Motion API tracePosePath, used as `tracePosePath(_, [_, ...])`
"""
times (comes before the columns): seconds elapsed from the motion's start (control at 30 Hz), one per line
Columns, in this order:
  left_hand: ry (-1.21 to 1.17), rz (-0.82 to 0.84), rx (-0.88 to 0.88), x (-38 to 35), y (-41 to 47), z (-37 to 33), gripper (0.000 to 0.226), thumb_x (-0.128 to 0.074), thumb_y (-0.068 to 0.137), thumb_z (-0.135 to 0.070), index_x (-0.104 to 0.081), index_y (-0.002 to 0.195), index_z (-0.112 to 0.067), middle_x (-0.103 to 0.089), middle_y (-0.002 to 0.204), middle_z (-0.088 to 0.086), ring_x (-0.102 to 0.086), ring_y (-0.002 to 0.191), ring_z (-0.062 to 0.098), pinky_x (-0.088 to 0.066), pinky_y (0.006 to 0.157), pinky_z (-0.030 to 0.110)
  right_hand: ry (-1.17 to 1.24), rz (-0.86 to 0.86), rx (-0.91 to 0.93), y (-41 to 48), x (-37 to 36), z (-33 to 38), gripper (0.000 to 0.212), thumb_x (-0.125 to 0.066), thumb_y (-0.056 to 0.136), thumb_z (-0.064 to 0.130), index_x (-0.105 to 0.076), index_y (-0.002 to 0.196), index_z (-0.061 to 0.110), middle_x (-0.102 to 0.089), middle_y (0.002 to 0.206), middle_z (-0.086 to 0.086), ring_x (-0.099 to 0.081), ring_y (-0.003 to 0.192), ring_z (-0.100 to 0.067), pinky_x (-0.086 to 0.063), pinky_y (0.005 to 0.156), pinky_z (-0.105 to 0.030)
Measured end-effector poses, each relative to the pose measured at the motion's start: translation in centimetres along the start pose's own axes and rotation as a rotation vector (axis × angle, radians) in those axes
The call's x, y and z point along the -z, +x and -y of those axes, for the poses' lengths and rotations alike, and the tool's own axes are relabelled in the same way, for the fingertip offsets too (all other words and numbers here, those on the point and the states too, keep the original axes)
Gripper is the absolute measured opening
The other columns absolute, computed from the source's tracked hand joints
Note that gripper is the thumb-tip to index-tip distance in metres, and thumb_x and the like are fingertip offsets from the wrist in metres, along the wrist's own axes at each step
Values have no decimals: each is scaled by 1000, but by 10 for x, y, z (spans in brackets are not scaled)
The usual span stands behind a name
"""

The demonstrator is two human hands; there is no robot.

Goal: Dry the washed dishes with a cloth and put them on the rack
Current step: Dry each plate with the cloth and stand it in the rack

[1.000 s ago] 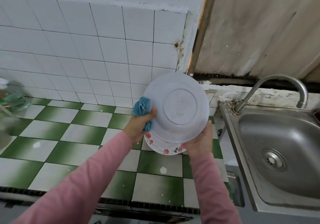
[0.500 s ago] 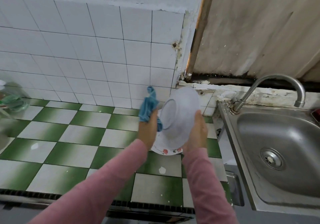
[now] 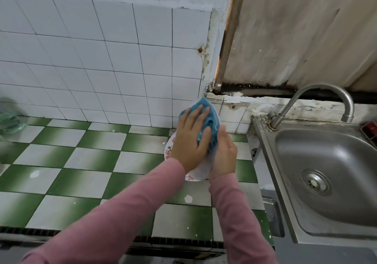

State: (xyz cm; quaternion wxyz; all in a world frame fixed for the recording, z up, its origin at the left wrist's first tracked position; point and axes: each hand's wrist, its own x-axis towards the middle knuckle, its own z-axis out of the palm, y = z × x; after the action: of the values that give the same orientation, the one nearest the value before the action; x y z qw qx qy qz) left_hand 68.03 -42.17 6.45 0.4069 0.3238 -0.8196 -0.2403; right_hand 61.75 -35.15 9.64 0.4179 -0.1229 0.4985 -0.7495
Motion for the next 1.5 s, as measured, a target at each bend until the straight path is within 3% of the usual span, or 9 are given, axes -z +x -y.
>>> tracePosePath(0.13, [38, 2, -121, -1, -5, 9, 52, -35, 99, -35, -40, 148, -17, -38, 153, 6, -25, 146, 25, -23, 120, 50, 29, 4, -28, 0, 1, 2, 33, -47, 104, 31, -71, 106, 8, -73, 108, -14, -68, 104, -30, -56, 93, -43])
tracePosePath(0.3, [-406, -121, 439, 5, 23, 10, 44, -41, 98, -41, -55, 135, -21, -56, 129, -2, -53, 120, 18, -45, 106, 46, -13, 4, -34, -5, -6, -3, 47, -62, 83, 53, -76, 102, 12, -69, 115, -21, -62, 113, -41, -51, 99, -56])
tracePosePath(0.5, [10, -66, -89, 7, 2, 6, 53, -46, 92, -39, -48, 142, -21, -48, 145, 2, -39, 136, 23, -30, 117, 42, 72, 35, -37, -2, 0, 6, 35, -45, 105, 29, -70, 103, 5, -73, 102, -17, -68, 98, -31, -57, 88, -43])
tracePosePath(0.7, [-402, -72, 457, 7, 20, 36, 45, -43, 94, -49, -60, 125, -21, -61, 123, 7, -59, 105, 16, -51, 93, 26, -24, 21, -29, -5, 3, 6, 33, -47, 104, 29, -71, 102, 6, -70, 113, -22, -65, 109, -39, -51, 100, -52])
tracePosePath(0.83, [-586, -56, 779, 7, 9, 56, 60, -34, 84, -63, -62, 120, -25, -64, 123, 8, -59, 114, 29, -47, 101, 50, 78, 37, -6, -3, 6, 19, 36, -48, 102, 33, -68, 113, 5, -72, 115, -14, -67, 107, -30, -55, 95, -44])
tracePosePath(0.93, [-631, -109, 806, -5, -16, 38, 44, -28, 94, -57, -56, 120, -35, -62, 119, -4, -58, 112, 18, -44, 104, 47, 221, -7, -3, -2, 3, 19, 41, -52, 95, 46, -68, 113, 13, -75, 110, -6, -65, 112, -31, -50, 100, -48])
tracePosePath(1.07, [-465, -166, 469, -15, -45, 14, 49, -31, 96, -51, -34, 145, -43, -40, 150, -5, -37, 140, 17, -30, 118, 49, 338, -12, -59, 2, 0, 20, 43, -38, 102, 50, -67, 109, 19, -76, 97, -4, -70, 93, -27, -57, 74, -37])
tracePosePath(1.2, [-38, -73, 7, -8, -33, 1, 53, -32, 99, -36, -30, 151, -27, -28, 159, -2, -15, 150, 22, -12, 123, 47, 274, 15, -133, 3, -5, 10, 57, -38, 99, 56, -64, 119, 10, -75, 106, -13, -74, 90, -28, -60, 78, -38])
tracePosePath(1.5, [91, 118, 103, 12, 9, 13, 60, -19, 97, -42, -39, 149, -20, -37, 156, -1, -21, 148, 24, -11, 123, 41, -75, 6, -120, 8, 1, -9, 45, -48, 101, 44, -66, 121, 8, -70, 117, -18, -64, 113, -36, -49, 102, -53])
